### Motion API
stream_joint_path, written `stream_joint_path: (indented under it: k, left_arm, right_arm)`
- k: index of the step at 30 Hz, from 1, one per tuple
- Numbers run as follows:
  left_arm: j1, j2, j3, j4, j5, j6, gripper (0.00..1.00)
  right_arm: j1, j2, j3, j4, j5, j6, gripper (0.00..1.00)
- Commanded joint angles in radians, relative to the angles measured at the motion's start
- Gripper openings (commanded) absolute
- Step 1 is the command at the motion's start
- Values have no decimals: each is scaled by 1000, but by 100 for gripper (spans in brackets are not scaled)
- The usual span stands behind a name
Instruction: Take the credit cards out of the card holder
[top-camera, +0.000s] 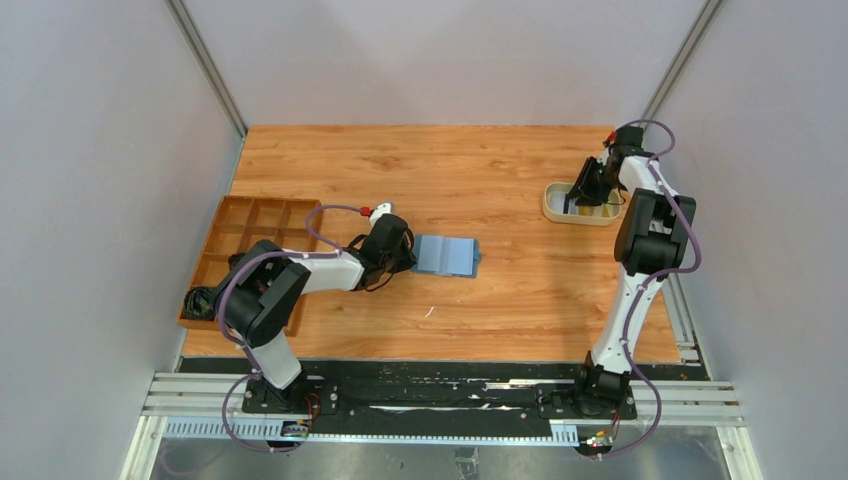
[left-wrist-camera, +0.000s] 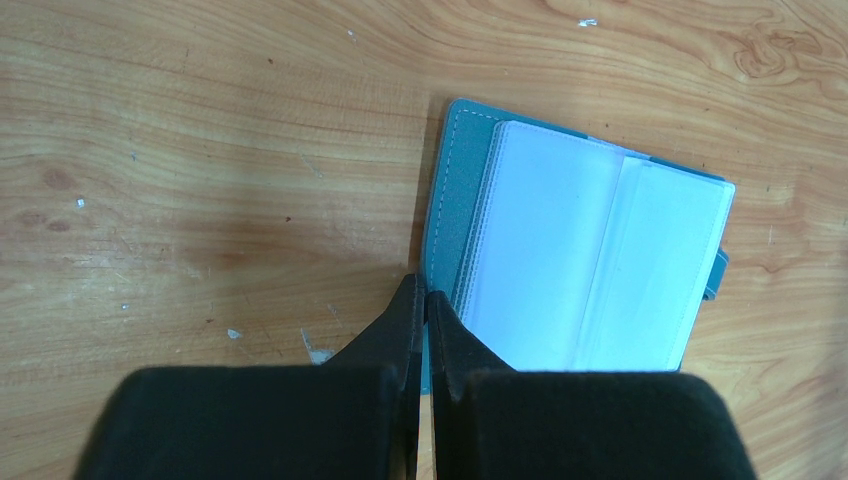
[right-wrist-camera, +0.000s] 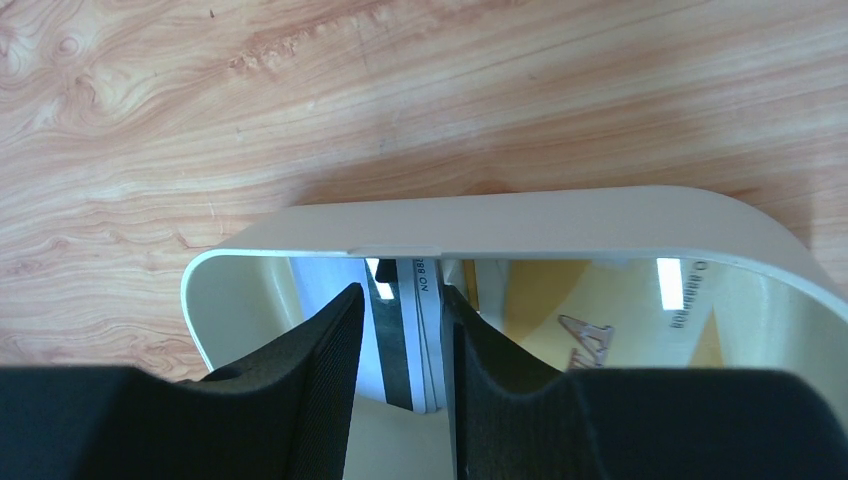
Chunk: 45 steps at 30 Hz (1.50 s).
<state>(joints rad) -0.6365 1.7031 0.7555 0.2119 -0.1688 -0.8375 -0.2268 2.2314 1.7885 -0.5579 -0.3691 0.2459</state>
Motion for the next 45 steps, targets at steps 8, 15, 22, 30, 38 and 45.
stream_joint_path:
  k: [8,15,22,30,38,45]
  left_arm:
    - [1,12,-48,-140,-13,28,0]
    - [1,-14,-46,-145,-9,31,0]
    - [1,-58,-27,-158,22,21,0]
    - [1,-196,38,-263,18,46,0]
    - [0,-312,138,-409,-16,107,0]
    - [0,-332,177,-446,1,116,0]
  right_arm:
    - [12,-31,-27,-63,109,-51,38]
    - [29,-153,-24,6,-52,-18,38]
    - [257,-364,-60,28,-33,15,43]
    - [606,-431,-374,205,66,107,49]
    - [644,-425,-463,251,53,124,49]
    - [647,-501,-495,295,47,113,49]
